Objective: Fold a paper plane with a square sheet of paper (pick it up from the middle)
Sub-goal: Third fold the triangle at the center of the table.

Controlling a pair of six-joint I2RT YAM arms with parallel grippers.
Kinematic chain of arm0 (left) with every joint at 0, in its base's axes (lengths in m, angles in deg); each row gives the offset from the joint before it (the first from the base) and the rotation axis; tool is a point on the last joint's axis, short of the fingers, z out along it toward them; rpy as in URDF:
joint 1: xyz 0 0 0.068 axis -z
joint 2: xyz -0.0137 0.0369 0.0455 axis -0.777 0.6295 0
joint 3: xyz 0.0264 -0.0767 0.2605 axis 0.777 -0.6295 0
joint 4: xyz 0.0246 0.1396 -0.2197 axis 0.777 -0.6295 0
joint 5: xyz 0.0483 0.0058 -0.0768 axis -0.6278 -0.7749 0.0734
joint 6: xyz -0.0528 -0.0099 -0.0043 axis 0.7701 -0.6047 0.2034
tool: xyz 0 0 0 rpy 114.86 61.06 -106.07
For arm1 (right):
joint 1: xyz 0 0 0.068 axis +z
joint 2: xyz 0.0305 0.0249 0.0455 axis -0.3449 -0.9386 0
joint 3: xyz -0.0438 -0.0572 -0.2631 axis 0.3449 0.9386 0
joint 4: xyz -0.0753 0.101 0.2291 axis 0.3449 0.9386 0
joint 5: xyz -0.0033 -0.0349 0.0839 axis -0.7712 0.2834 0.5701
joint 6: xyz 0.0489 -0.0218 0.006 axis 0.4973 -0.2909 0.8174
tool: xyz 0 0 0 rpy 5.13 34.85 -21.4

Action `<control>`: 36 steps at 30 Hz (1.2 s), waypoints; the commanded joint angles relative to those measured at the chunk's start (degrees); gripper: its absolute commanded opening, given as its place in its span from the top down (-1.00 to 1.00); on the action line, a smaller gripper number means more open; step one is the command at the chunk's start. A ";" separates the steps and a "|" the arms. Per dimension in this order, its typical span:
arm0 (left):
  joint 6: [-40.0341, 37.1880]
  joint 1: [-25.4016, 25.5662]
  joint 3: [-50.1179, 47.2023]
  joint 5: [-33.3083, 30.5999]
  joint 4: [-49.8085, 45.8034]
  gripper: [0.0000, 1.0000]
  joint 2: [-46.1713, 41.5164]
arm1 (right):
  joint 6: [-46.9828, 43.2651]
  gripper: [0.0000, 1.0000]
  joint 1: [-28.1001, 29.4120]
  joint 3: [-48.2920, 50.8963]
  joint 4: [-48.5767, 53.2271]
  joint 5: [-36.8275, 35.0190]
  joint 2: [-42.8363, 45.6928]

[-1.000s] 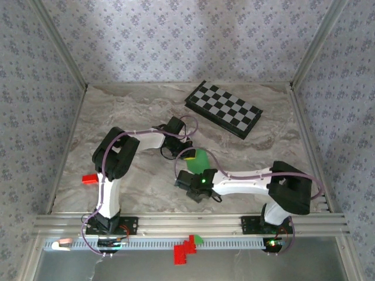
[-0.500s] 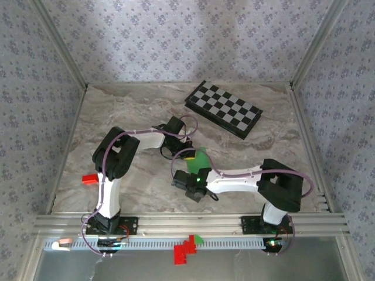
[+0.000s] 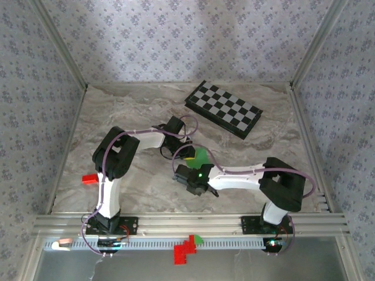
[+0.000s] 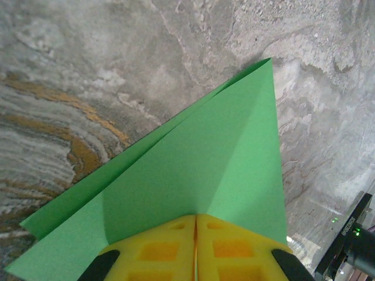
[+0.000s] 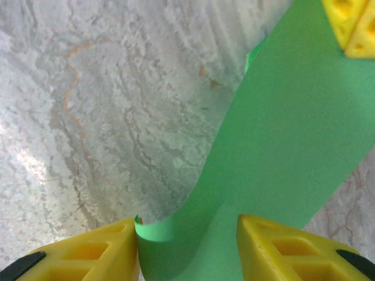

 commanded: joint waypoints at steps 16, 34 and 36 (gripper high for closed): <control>-1.50 -0.09 0.57 -1.27 -4.02 0.84 2.23 | 0.66 0.51 -3.15 2.44 -2.34 6.31 4.70; -2.62 -0.06 1.26 -1.19 -4.96 0.85 3.07 | 3.22 0.95 -11.08 6.56 -7.67 23.56 9.30; -3.00 0.02 1.37 -0.90 -5.23 0.85 3.26 | 2.56 0.97 -12.39 6.53 -8.89 25.91 9.49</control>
